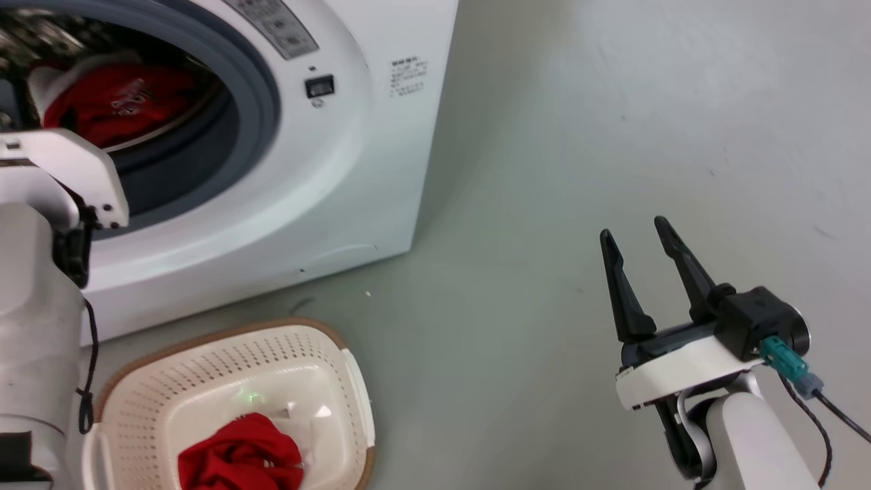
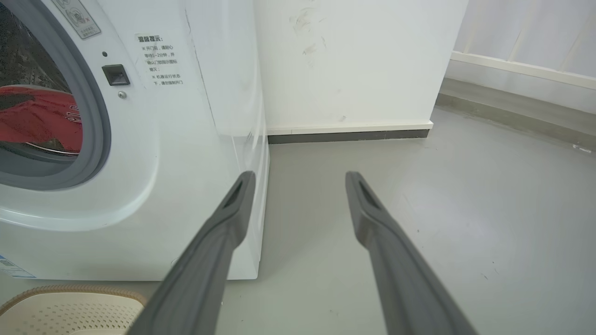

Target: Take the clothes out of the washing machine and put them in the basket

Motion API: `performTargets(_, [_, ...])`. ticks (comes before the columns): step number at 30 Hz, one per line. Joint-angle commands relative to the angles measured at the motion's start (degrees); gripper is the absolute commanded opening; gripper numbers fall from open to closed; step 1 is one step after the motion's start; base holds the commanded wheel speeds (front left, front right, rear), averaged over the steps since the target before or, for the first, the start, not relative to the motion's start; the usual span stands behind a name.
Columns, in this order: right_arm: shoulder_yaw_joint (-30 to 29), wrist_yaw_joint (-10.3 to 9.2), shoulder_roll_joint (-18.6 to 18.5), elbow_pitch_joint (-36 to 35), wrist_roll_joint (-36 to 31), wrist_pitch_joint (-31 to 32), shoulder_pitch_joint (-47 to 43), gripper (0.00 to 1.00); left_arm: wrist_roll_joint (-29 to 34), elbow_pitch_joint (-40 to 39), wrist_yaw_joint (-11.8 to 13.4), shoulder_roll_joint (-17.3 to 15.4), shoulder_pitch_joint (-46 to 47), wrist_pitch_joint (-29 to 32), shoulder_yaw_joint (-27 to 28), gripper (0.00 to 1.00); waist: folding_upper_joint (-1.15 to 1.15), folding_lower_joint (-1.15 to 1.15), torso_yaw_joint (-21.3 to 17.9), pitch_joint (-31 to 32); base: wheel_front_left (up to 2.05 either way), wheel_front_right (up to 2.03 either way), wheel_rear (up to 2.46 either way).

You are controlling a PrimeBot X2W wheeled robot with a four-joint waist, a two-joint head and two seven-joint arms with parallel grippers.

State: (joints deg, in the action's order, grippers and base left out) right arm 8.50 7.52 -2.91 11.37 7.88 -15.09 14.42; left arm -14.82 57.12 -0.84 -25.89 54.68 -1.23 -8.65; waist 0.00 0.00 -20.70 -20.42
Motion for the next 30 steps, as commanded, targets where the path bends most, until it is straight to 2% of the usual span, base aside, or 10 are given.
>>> performTargets(1, [-0.18, -0.05, 0.06, 0.23, -0.71, -0.10, -1.13, 1.00, -0.15, 0.18, -0.16, 0.69, -1.35, -2.38, -0.16, 0.00, 0.00, 0.00, 2.57, 4.14, 0.00, 0.00, 0.00])
performTargets(7, [-1.37, -0.05, 0.05, -0.44, -2.17, 0.92, -3.79, 1.00, -0.01, -0.75, -0.16, 3.32, -4.85, -10.83, -1.29, 0.00, 0.00, 0.00, 5.20, 8.70, 0.00, 0.00, 0.00])
performTargets(14, [-2.16, -0.05, 0.07, -2.33, -2.73, 2.45, -6.22, 1.00, -0.52, -6.00, 0.65, 4.76, -8.47, -13.73, -0.72, 0.00, 0.00, 0.00, 7.05, 11.57, 0.00, 0.00, 0.00])
performTargets(19, [-3.30, -0.05, 0.07, -4.53, -3.01, 3.58, -7.89, 1.00, -1.10, -15.05, 1.47, 5.77, -13.08, -14.04, 0.16, 0.00, 0.00, 0.00, 8.45, 12.23, 0.00, 0.00, 0.00])
performTargets(30, [-3.56, -0.05, 0.07, -6.42, -3.56, 4.94, -9.84, 1.00, -0.74, -38.94, 6.24, 7.74, -30.91, -13.19, -0.08, 0.00, 0.00, 0.00, 10.00, 13.47, 0.00, 0.00, 0.00])
